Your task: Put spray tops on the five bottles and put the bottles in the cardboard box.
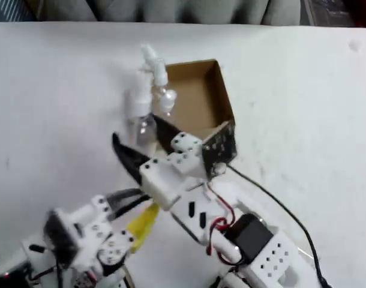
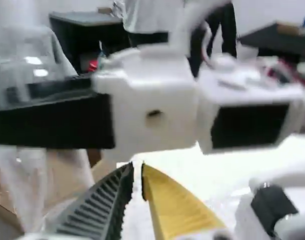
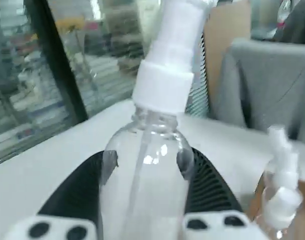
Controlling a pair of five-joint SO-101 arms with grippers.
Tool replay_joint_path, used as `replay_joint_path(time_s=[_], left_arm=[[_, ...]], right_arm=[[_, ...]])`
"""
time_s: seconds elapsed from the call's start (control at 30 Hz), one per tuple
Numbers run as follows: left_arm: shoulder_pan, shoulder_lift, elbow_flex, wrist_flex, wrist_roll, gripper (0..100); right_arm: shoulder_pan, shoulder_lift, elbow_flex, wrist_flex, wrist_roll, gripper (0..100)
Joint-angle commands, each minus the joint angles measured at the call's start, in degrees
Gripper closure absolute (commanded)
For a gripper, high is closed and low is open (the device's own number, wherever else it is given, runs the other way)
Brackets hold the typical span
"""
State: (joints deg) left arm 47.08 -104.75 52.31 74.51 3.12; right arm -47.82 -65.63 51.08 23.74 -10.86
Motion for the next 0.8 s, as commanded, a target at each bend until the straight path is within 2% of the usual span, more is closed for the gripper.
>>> replay_joint_path(time_s=[0.0, 0.17, 0.47, 0.6, 0.77], left_arm=[[1.36, -0.4, 3.16, -5.1, -2.11, 98], [0.92, -0.4, 4.13, -8.97, -2.11, 98], [0.84, -0.4, 4.13, -9.14, -2.11, 98], [-3.3, -0.4, 4.13, -9.14, -2.11, 98], [-5.49, -0.4, 3.43, -7.03, -2.02, 98]], right_arm=[[-3.47, 1.63, -10.2, 11.65, -1.67, 98.3], [-3.56, 1.45, -14.42, 18.95, -1.85, 98.3], [-4.18, -4.35, -16.7, 25.63, -1.32, 98.3], [-4.18, -6.46, -17.05, 28.88, -1.23, 98.4], [-2.15, -7.87, -16.88, 29.05, 2.64, 98.4]])
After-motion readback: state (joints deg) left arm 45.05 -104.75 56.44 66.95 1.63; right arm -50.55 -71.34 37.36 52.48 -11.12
